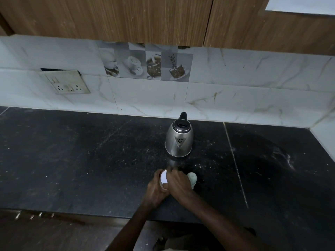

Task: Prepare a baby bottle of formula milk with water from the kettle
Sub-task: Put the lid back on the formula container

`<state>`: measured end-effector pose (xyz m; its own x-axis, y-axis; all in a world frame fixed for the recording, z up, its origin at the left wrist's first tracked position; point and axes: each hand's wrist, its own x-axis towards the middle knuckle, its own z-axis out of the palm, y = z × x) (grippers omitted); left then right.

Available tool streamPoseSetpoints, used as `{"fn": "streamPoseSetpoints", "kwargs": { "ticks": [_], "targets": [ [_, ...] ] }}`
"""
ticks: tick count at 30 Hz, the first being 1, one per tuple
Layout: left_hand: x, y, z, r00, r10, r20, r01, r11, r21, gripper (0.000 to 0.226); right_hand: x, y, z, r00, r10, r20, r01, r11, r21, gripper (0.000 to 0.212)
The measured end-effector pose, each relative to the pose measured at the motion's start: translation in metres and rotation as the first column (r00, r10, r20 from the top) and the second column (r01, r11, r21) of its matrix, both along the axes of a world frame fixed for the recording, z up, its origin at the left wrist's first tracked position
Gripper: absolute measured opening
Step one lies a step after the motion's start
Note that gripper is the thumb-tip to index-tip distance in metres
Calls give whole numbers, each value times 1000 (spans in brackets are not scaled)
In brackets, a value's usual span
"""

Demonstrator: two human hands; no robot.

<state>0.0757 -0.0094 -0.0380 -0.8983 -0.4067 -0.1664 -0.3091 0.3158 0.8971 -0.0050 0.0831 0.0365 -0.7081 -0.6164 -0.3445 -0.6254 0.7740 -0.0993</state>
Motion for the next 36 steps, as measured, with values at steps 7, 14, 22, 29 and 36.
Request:
{"fn": "streamPoseSetpoints", "kwargs": {
  "ticks": [7, 14, 22, 29, 36],
  "targets": [
    [5, -2, -24, 1000, 0, 14, 2, 989, -150, 112, 7, 79, 16, 856, -511, 86, 437, 622, -650, 40],
    [-11, -9, -18, 998, 66, -1, -65, 982, -179, 88, -11, 122, -39, 742, -593, 312, 662, 574, -482, 56],
    [-58, -20, 7, 992, 106, 64, -96, 984, -151, 78, -17, 103, -63, 770, -540, 340, 637, 619, -460, 69],
    [-85, -24, 10, 994, 96, 43, -91, 990, -110, 78, -10, 102, -80, 805, -512, 301, 591, 643, -487, 61],
    [-86, -25, 8, 995, 95, 25, -92, 991, -99, 82, -12, 96, -88, 797, -534, 283, 596, 614, -518, 71]
  ]
}}
